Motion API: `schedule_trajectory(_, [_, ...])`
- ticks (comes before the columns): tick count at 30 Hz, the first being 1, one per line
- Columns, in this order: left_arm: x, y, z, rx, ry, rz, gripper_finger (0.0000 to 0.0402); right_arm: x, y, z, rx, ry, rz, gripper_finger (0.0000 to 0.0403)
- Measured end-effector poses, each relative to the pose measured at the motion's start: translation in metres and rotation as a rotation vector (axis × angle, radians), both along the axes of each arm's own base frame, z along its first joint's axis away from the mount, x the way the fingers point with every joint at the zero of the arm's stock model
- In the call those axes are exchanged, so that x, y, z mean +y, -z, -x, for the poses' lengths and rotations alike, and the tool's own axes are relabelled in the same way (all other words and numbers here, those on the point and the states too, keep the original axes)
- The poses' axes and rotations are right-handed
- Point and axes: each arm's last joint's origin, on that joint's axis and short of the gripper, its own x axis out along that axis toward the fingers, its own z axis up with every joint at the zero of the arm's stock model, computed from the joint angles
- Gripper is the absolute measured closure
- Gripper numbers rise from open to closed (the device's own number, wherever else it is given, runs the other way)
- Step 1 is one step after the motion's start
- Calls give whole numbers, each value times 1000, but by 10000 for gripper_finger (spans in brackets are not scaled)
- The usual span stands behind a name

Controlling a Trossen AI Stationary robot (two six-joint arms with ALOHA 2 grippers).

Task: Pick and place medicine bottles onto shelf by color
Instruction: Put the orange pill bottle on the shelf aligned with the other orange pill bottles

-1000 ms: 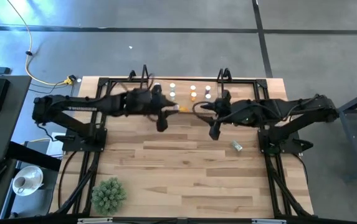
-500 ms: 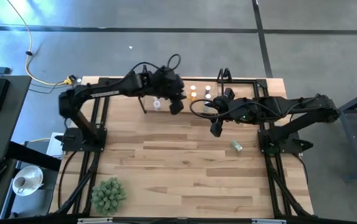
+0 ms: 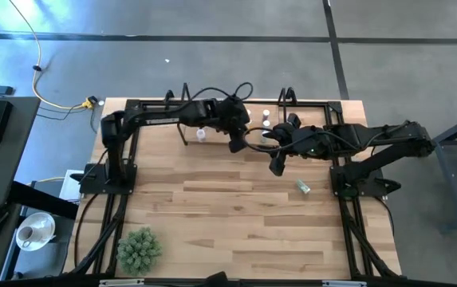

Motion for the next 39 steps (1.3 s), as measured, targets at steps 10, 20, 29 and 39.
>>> schedule_trajectory(10, [9,39,-14,80,-5,33,296,0,2,1,26,1,2,222])
schedule_trajectory(20, [12,41,-16,58,-1,43,296,0,3,2,37,6,-3,222])
schedule_trajectory(29, [15,55,-22,42,2,43,296,0,3,2,38,1,-6,222])
schedule_trajectory(39, [21,57,-20,51,-22,44,295,0,4,2,40,1,-6,222])
